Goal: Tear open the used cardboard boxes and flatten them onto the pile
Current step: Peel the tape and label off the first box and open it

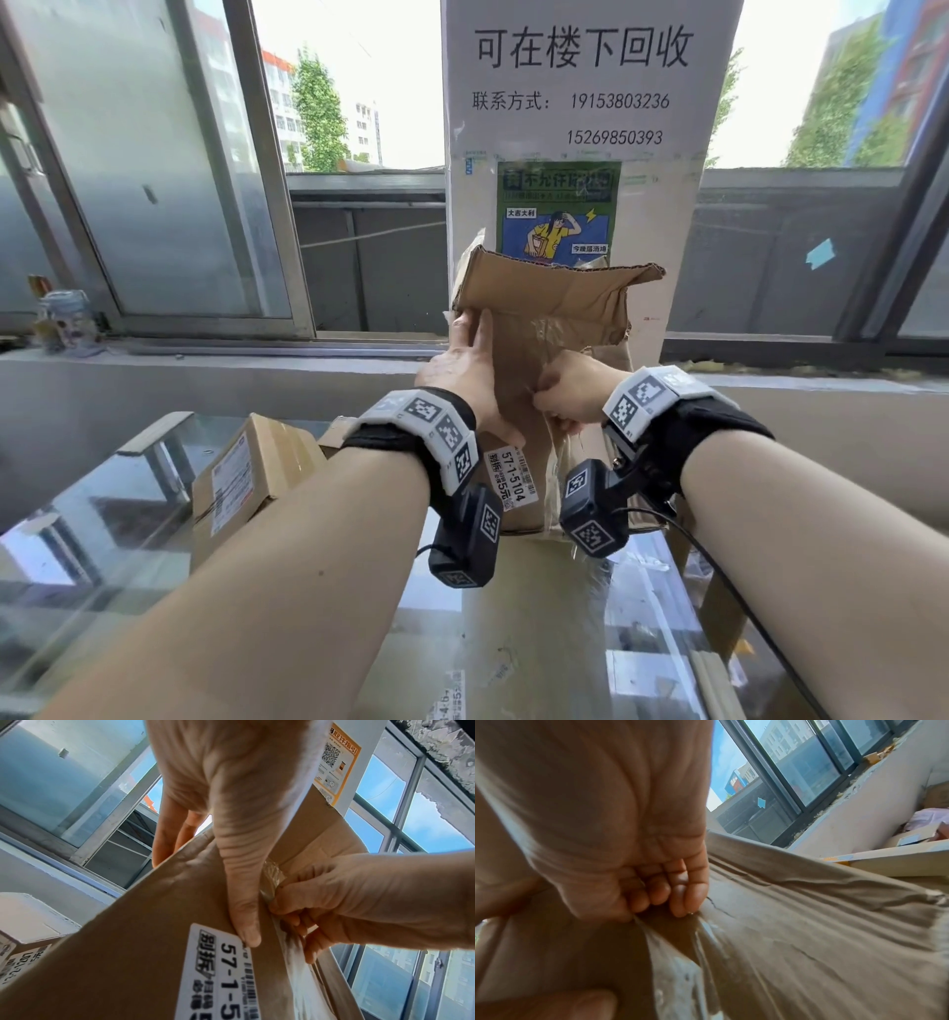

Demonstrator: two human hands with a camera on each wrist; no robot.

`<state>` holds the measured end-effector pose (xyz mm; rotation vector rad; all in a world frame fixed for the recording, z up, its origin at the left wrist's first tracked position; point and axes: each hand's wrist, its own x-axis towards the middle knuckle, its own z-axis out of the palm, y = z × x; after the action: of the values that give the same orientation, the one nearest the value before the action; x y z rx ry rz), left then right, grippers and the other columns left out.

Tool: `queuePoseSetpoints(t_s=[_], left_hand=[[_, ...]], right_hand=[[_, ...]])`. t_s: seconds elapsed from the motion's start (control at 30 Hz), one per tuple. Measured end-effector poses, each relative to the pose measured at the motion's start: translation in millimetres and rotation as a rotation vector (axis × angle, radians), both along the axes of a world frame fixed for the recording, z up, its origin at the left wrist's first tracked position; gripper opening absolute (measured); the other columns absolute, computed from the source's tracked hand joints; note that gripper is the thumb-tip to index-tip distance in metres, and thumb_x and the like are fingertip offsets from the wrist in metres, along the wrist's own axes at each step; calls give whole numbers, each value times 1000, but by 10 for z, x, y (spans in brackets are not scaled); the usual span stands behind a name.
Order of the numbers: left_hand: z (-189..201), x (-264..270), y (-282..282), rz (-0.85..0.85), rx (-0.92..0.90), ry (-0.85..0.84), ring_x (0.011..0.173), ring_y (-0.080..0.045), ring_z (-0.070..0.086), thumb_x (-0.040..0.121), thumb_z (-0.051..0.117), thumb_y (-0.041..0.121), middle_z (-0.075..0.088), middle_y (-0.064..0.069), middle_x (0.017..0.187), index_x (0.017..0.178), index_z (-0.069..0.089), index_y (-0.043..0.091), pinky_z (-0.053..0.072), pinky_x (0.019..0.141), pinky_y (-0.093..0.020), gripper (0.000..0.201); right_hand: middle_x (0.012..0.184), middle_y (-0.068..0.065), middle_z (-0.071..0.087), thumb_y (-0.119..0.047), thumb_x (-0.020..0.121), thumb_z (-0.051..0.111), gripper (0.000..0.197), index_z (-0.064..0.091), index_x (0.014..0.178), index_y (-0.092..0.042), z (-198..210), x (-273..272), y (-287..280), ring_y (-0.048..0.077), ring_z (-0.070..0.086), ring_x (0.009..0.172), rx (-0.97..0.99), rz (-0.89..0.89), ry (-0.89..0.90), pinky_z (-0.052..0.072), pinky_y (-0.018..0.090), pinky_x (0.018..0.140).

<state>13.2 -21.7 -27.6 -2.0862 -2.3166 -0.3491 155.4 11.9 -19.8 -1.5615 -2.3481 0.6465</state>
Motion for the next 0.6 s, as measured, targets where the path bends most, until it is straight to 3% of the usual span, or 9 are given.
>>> queuePoseSetpoints(t_s=[0.13,0.3,0.37,0.5,0.53,0.6], left_hand=[[-7,-20,23,-5,-7,-7,136,-22,38,43,89,55,-14,3,158,149,-18,24,45,100,-41,154],[1,-4,32,-19,-9,14,133,-27,42,43,90,55,-15,-1,158,148,-20,28,45,101,-40,154],[4,2,35,-15,-9,29,132,-29,44,44,89,54,-14,-5,158,148,-21,30,45,100,-41,153],[4,-1,21,-15,-4,37,129,-30,47,45,89,55,-13,-7,158,146,-23,32,47,97,-41,153],[0,-6,16,-19,0,36,128,-30,47,45,89,55,-13,-7,158,146,-23,32,47,96,-40,153],[-13,-14,17,-23,11,39,128,-30,48,45,89,56,-12,-7,159,147,-23,32,47,96,-38,153]], right_hand=[[63,6,57,-10,89,53,22,59,69,-6,-47,79,31,16,57,54,-92,-29,154,58,31,63],[62,5,56,-9,90,54,19,59,72,-5,-38,132,49,13,56,54,-164,-3,186,58,29,63],[63,5,56,-14,91,58,19,61,75,-4,-7,125,60,14,56,53,-161,4,145,57,27,62],[55,3,54,-30,86,67,33,63,65,-5,100,129,72,15,55,49,-223,0,166,55,25,52],[56,4,55,-32,85,68,34,63,65,-5,112,124,88,17,55,49,-216,-24,215,55,26,52],[62,9,61,-32,82,71,32,65,73,-2,111,100,178,21,59,53,-24,-154,316,57,33,56]])
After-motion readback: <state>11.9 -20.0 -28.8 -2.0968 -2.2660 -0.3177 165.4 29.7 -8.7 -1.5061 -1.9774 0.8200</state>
